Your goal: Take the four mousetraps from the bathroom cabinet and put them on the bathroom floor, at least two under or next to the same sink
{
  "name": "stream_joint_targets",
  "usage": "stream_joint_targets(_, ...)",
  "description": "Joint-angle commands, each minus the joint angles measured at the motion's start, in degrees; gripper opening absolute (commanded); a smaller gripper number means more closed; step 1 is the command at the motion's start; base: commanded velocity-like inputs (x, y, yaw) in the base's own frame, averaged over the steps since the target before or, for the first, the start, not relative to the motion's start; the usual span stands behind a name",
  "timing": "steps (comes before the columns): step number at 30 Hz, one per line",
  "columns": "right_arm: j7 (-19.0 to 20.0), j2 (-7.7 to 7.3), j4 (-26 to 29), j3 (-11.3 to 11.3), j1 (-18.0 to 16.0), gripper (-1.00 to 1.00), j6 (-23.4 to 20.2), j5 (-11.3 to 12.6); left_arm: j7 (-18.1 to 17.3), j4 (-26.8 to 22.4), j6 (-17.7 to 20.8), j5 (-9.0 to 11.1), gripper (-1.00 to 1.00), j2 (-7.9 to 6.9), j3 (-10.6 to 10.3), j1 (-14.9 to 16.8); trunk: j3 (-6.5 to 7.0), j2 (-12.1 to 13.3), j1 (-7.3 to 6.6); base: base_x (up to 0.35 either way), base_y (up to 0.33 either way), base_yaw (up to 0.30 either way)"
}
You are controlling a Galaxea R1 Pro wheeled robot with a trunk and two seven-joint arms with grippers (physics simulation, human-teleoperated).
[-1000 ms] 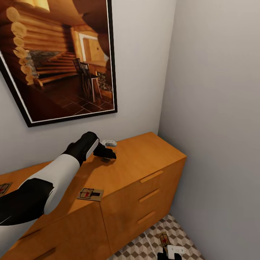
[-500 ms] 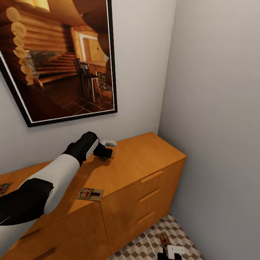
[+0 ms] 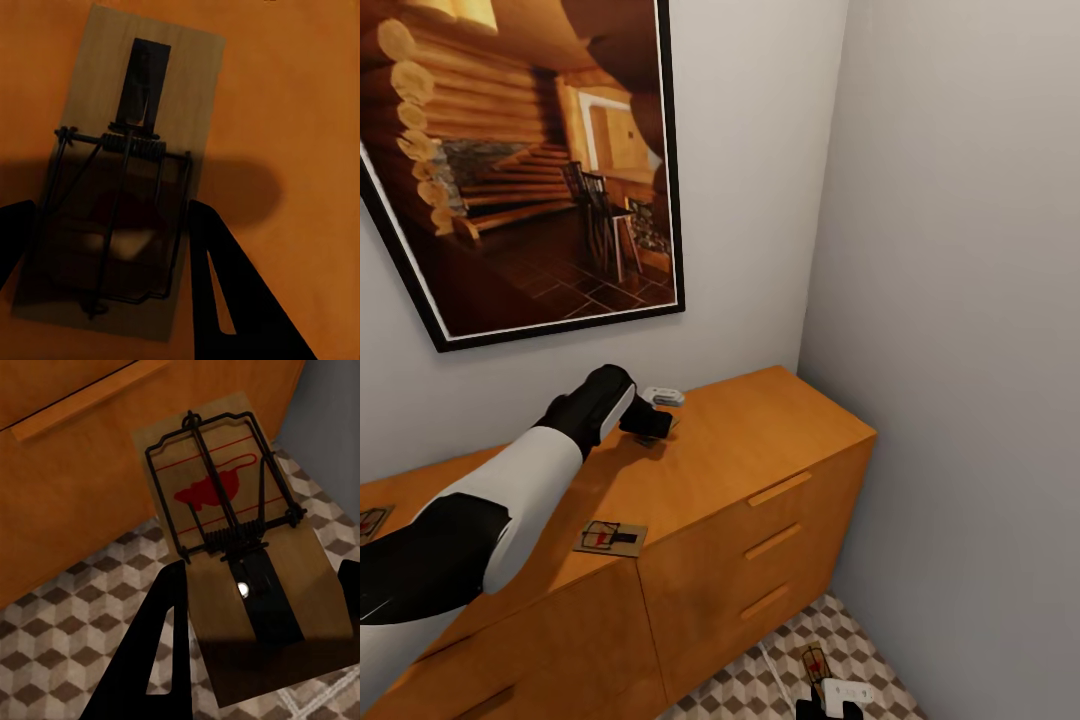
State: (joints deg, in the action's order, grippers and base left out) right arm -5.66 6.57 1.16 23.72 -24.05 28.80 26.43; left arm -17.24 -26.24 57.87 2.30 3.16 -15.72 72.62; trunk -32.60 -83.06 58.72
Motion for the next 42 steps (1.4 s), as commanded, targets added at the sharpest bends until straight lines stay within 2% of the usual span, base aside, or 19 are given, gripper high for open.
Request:
stream_joint_targets(1, -0.4, 0.02, -0.02, 0.51, -0.03, -1.0, 0.12, 0.29, -0.16, 3.35, 0.22, 0.95, -1.0, 0.01, -0.31, -0.01, -0.07, -0.02, 0.0, 0.0, 0.0, 0.0)
stream_joint_targets(11, -0.4, 0.02, -0.02, 0.53, -0.03, -1.0, 0.12, 0.29, -0.16, 3.06, 0.22, 0.95, -1.0, 0.13, -0.08, 0.05, -0.07, -0.02, 0.0, 0.0, 0.0, 0.0)
stream_joint_targets(42, -0.46, 0.1, -0.02, 0.53, -0.03, -1.0, 0.12, 0.29, -0.07, -3.95, 0.58, 1.04, -1.0, 1.17, 0.05, 0.15, -0.07, -0.02, 0.0, 0.0, 0.0, 0.0)
